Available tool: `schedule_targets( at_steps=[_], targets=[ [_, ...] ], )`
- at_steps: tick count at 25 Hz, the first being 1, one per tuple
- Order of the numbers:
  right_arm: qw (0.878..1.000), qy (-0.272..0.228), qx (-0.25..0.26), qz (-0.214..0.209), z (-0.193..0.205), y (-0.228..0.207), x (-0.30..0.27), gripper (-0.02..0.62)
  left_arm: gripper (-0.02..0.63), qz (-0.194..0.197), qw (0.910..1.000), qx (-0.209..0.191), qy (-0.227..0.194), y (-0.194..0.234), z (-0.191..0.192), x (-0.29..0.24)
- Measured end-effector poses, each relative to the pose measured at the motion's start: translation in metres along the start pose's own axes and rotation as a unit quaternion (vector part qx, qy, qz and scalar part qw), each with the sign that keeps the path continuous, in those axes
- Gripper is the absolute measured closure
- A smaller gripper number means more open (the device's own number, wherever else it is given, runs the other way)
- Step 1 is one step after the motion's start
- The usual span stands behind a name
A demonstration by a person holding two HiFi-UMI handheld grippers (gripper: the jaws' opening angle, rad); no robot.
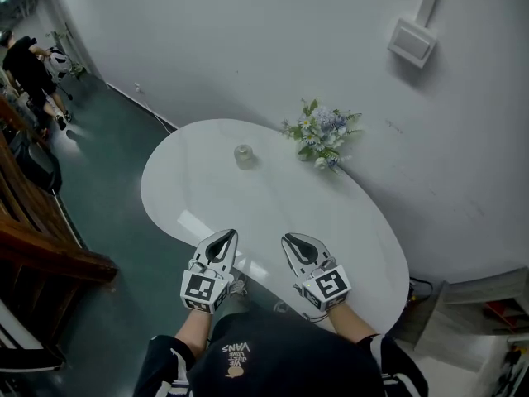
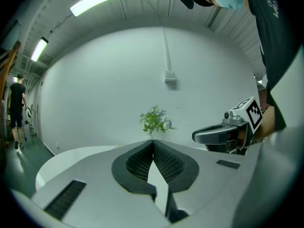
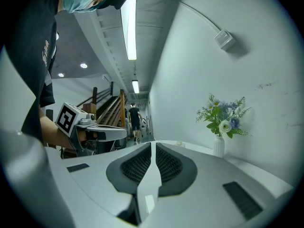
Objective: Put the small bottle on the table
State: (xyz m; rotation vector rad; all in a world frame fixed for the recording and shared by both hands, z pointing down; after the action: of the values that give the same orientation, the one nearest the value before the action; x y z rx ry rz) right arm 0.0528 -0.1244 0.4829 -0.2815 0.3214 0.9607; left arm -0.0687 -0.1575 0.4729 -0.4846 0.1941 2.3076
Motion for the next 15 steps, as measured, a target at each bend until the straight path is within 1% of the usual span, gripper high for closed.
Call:
schedule_targets(
  at_steps=[3, 8, 15],
  targets=[
    [1.000, 0.000, 0.003, -0.006, 0.002, 0.001, 0.006, 0.536, 0.586, -0.002, 1.0000, 0.008, -0.004, -0.013, 0.000, 0.009],
    [1.000, 0.001, 0.004, -0.017, 0.010, 0.004, 0.013, 0.538, 0.586, -0.004, 0.9999, 0.009, -0.002, -0.033, 0.005, 0.022],
    [1.000, 0.004, 0.003, -0.021, 0.018, 0.007, 0.019, 0.541, 0.586, -0.007, 0.9996, 0.026, 0.002, -0.046, 0.015, 0.036]
  ],
)
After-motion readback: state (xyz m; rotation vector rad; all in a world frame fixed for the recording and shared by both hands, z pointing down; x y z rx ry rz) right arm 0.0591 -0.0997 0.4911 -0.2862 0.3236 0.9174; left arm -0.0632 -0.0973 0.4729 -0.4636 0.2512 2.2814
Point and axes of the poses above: the fingertips, and each gripper's own axes: x backward along the fingers, y to its left, z out of its underside, the point moved 1 cm from there along x, backward along the fingers, and after that the axes turned 15 degrees about y, right-handed, at the moved point
